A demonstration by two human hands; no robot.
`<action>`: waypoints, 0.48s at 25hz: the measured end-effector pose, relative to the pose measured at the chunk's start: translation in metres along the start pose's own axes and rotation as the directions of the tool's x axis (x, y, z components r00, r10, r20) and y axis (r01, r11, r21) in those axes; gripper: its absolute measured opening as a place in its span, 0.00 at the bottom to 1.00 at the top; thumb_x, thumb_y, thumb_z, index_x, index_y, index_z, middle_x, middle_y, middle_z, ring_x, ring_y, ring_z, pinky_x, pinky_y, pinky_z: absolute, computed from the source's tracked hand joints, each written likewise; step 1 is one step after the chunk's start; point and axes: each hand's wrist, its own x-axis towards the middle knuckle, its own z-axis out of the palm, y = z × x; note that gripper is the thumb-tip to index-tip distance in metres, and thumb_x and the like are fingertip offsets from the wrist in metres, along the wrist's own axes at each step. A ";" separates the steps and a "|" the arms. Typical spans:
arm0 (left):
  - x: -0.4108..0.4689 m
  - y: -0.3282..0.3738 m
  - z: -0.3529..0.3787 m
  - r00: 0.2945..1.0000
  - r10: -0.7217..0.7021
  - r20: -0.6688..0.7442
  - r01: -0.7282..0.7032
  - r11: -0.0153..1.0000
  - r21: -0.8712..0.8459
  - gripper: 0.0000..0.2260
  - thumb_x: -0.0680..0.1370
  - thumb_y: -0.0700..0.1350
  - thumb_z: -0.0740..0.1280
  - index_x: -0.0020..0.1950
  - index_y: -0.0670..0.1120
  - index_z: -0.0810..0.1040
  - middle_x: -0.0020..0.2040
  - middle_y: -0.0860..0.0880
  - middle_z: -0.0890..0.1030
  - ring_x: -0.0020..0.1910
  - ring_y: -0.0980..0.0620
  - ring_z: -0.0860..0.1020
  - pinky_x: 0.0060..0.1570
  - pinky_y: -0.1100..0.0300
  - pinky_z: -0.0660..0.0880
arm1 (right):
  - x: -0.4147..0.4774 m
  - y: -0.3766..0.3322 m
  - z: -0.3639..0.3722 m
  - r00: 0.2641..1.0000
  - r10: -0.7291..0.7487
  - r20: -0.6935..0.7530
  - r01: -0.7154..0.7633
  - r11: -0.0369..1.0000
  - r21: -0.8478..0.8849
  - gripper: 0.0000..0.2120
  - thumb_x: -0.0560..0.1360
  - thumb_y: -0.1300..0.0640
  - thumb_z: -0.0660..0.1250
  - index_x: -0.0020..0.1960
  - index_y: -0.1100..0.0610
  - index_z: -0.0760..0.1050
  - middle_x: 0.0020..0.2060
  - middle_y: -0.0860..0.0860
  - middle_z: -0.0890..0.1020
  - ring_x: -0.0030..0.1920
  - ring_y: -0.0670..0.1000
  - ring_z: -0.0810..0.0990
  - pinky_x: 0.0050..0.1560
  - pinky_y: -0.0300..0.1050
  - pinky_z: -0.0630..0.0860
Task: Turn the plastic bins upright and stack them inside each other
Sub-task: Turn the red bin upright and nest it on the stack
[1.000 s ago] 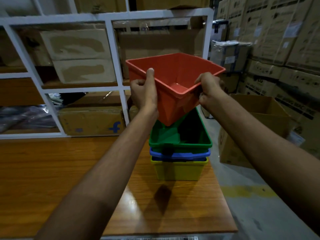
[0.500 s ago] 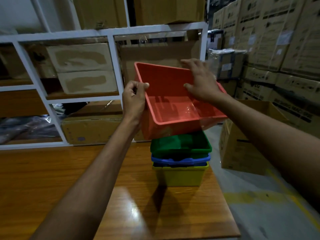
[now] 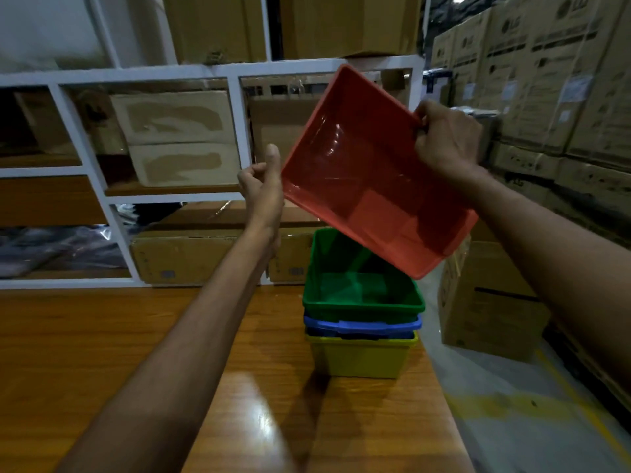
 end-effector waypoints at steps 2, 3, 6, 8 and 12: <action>-0.004 -0.006 0.011 1.000 -0.012 0.003 0.012 0.999 0.035 0.25 0.77 0.68 0.64 0.63 0.52 0.65 0.67 0.46 0.70 0.63 0.48 0.76 0.57 0.51 0.79 | 0.001 0.005 0.001 0.997 0.082 -0.004 -0.082 0.997 0.013 0.13 0.76 0.56 0.65 0.59 0.49 0.79 0.50 0.56 0.85 0.53 0.61 0.82 0.53 0.56 0.77; -0.006 -0.010 0.016 0.999 -0.026 0.018 0.026 0.999 0.046 0.28 0.77 0.67 0.64 0.66 0.51 0.63 0.66 0.47 0.70 0.63 0.50 0.76 0.58 0.51 0.79 | 0.001 0.007 0.001 0.993 0.120 -0.005 -0.120 0.992 0.028 0.13 0.76 0.54 0.67 0.59 0.49 0.80 0.51 0.55 0.85 0.54 0.61 0.82 0.54 0.54 0.77; -0.014 -0.026 0.030 0.979 -0.106 0.176 0.085 0.989 0.123 0.26 0.80 0.62 0.64 0.72 0.48 0.67 0.60 0.52 0.77 0.57 0.54 0.79 0.55 0.50 0.79 | -0.002 0.013 0.001 0.962 0.271 0.038 -0.274 0.953 0.133 0.15 0.73 0.48 0.70 0.59 0.47 0.81 0.54 0.53 0.86 0.57 0.59 0.83 0.56 0.51 0.77; -0.016 -0.033 0.038 0.979 -0.027 0.201 -0.008 0.985 0.172 0.19 0.82 0.58 0.64 0.69 0.50 0.70 0.59 0.52 0.79 0.57 0.53 0.80 0.48 0.54 0.77 | -0.005 0.017 0.000 0.915 0.392 0.095 -0.403 0.881 0.248 0.16 0.70 0.47 0.72 0.58 0.48 0.82 0.53 0.50 0.87 0.56 0.56 0.84 0.57 0.49 0.78; 0.008 -0.024 0.033 0.984 0.095 0.150 -0.111 0.988 0.106 0.11 0.83 0.49 0.66 0.64 0.49 0.72 0.60 0.46 0.78 0.54 0.47 0.82 0.43 0.55 0.83 | -0.024 0.022 0.002 0.865 0.315 0.391 -0.501 0.592 0.631 0.10 0.74 0.62 0.71 0.54 0.52 0.82 0.48 0.54 0.87 0.45 0.49 0.87 0.47 0.49 0.85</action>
